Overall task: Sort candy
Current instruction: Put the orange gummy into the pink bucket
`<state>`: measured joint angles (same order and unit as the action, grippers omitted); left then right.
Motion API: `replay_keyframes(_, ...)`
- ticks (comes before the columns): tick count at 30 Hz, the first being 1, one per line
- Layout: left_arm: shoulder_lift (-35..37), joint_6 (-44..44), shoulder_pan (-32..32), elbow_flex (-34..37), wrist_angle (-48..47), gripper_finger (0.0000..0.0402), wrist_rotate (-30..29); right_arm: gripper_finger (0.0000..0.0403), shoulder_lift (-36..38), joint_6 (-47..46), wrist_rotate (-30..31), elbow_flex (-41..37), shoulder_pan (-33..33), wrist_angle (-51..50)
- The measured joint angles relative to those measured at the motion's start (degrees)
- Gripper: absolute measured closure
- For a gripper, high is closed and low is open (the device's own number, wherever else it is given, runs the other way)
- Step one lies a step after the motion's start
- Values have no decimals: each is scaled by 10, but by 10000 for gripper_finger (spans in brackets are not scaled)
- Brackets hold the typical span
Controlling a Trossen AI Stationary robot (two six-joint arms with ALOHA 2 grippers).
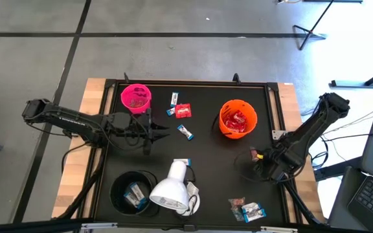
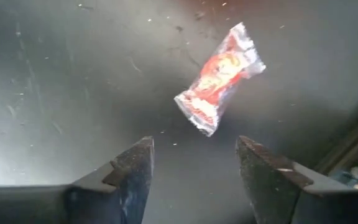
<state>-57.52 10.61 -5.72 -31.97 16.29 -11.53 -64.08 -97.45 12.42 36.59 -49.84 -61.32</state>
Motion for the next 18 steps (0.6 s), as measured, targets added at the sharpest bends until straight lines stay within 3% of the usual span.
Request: replay_keyframes(18,0,0,0,0,0,279,-13,178,40,-15,42,-19,0,14)
